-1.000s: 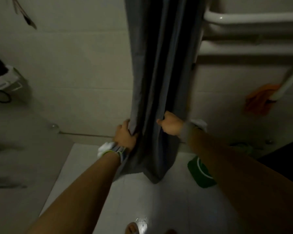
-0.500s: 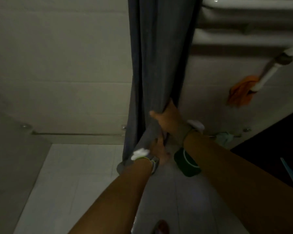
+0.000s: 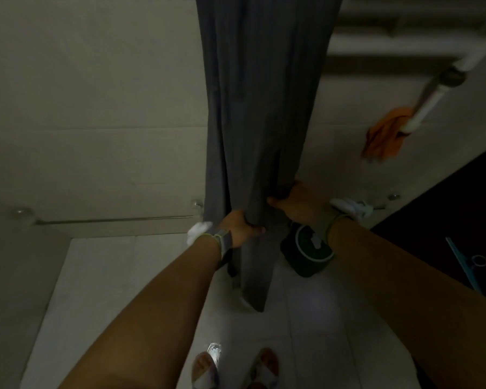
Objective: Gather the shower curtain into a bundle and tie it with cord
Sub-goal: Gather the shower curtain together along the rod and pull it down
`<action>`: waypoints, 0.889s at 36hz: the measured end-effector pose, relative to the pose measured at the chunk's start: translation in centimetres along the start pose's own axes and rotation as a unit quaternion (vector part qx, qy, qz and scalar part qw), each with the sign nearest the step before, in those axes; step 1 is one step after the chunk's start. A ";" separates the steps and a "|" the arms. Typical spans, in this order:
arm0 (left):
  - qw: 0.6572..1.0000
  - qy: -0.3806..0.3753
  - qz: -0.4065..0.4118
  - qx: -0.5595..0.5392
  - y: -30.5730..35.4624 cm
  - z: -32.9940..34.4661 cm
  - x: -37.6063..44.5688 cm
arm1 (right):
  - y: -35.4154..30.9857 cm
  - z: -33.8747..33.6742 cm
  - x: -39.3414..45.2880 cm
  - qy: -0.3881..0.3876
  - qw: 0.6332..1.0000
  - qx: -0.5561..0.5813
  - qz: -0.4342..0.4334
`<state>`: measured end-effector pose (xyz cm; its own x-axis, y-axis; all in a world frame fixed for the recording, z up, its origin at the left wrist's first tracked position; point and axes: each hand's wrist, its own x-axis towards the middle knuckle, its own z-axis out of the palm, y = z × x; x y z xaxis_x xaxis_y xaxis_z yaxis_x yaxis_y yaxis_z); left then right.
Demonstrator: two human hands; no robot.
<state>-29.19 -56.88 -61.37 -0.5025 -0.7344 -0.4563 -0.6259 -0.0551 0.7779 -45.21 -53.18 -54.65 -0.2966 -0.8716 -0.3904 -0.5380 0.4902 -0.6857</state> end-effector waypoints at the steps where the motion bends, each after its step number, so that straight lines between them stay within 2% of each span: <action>1: 1.000 -0.004 -0.002 0.010 -0.2 0.8 -0.5 | 0.3 0.0 -0.5 -0.033 0.999 -0.027 -0.011; 5: 0.999 -0.005 -0.040 0.017 -2.7 2.7 -2.5 | 0.7 -0.4 -2.0 -0.192 0.974 -0.120 -0.016; 7: 0.995 -0.025 -0.093 -0.017 -4.7 2.7 -3.9 | 0.8 -0.6 -2.4 -0.215 0.961 -0.171 -0.023; 8: 0.993 -0.028 -0.110 -0.037 -5.9 2.5 -4.3 | 0.6 -0.8 -2.4 -0.228 0.960 -0.160 -0.032; 11: 0.985 -0.014 -0.159 -0.063 -10.0 2.5 -6.8 | -0.5 -0.3 -4.4 -0.258 0.963 -0.009 -0.076; 13: 0.983 -0.005 -0.166 -0.081 -12.1 3.2 -8.9 | -1.4 1.6 -5.1 -0.227 0.967 0.042 -0.106; 16: 0.978 0.015 -0.185 -0.095 -13.5 4.3 -11.0 | -2.5 4.8 -4.8 -0.076 0.983 0.035 -0.164; 17: 0.976 0.022 -0.188 -0.108 -13.8 4.5 -11.5 | -2.4 5.8 -4.5 -0.071 0.982 0.048 -0.171; 21: 0.964 0.040 -0.212 -0.154 -14.9 5.1 -13.5 | -1.8 9.5 -5.8 -0.165 0.975 0.031 -0.147; 25: 0.957 0.040 -0.224 -0.183 -16.4 6.0 -16.8 | 0.9 12.5 -8.8 -0.184 0.972 0.078 -0.125; 27: 0.963 0.042 -0.215 -0.158 -17.3 6.4 -18.0 | 2.6 13.3 -10.6 -0.212 0.967 0.096 -0.101; 30: 0.969 0.027 -0.198 -0.142 -18.4 7.4 -20.1 | 5.6 15.8 -13.7 -0.270 0.961 0.063 -0.025; 32: 0.976 0.007 -0.180 -0.125 -19.3 8.4 -21.7 | 7.7 18.1 -16.3 -0.269 0.962 0.051 -0.007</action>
<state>-11.23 -34.13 -70.09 -0.2665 -0.6461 -0.7152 -0.5946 -0.4737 0.6496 -30.21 -35.05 -64.69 0.1765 -0.7611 -0.6241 -0.4509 0.5011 -0.7386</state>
